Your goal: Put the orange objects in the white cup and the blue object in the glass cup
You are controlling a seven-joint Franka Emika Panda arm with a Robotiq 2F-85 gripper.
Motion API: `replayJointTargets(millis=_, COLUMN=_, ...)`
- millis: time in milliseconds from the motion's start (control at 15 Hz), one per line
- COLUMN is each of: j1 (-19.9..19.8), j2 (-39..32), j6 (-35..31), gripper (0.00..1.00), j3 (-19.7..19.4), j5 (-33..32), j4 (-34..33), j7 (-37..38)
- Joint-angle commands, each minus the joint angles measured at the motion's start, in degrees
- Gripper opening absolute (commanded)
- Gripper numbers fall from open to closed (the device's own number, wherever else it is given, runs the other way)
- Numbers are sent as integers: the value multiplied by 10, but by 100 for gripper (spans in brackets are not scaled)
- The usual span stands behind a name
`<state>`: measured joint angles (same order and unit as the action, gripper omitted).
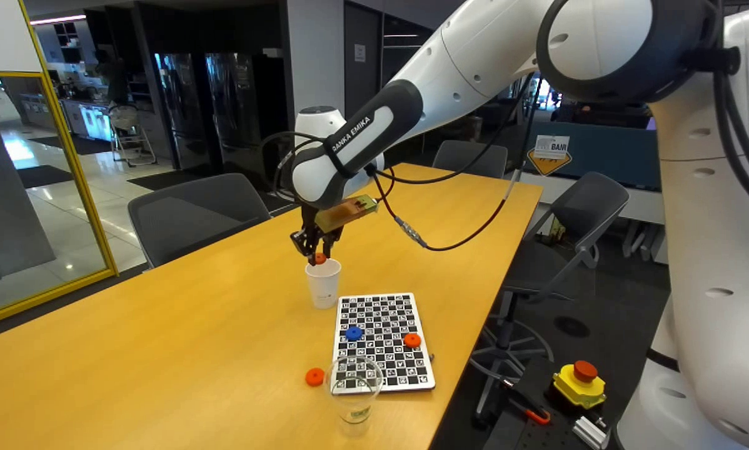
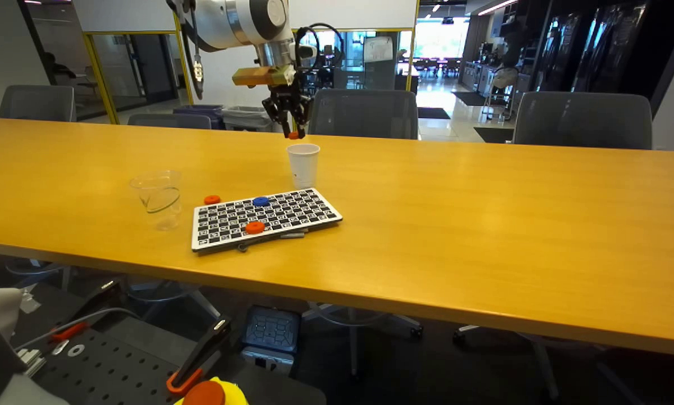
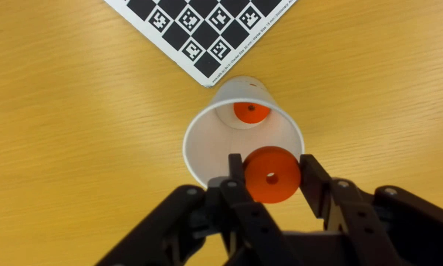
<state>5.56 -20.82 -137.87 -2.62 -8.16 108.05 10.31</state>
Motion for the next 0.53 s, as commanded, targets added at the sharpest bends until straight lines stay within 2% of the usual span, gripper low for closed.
replayJointTargets(millis=0, j1=-5, j2=-33, j6=33, gripper=24, j3=0, j5=-1, j4=-52, j7=6)
replayJointTargets(millis=133, j1=-6, j2=-42, j6=41, gripper=25, j3=-1, j5=0, j4=-63, j7=8)
replayJointTargets(millis=200, j1=-5, j2=-46, j6=47, gripper=67, j3=-2, j5=0, j4=-67, j7=14)
replayJointTargets(millis=267, j1=-5, j2=-49, j6=53, gripper=67, j3=-2, j5=2, j4=-71, j7=17)
replayJointTargets(millis=333, j1=-4, j2=-50, j6=56, gripper=72, j3=-2, j5=2, j4=-72, j7=21)
replayJointTargets(millis=467, j1=-1, j2=-49, j6=61, gripper=88, j3=-5, j5=-3, j4=-72, j7=35)
